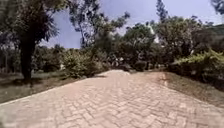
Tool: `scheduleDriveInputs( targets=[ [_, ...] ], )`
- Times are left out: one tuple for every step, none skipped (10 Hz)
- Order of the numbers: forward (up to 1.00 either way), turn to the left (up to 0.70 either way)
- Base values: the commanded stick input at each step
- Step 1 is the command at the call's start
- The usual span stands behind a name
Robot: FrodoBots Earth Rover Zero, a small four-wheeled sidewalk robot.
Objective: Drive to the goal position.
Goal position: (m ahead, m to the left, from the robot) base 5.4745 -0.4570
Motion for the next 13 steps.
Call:
scheduleDriveInputs(
  targets=[
    [0.70,0.00],
    [0.70,0.00],
    [0.70,0.00],
    [0.70,0.00],
    [0.70,-0.08],
    [0.70,-0.08],
    [0.70,-0.08],
    [0.70,-0.08],
    [0.70,-0.13],
    [0.70,-0.27],
    [0.70,-0.35],
    [0.70,-0.35],
    [0.70,-0.35]
  ],
)
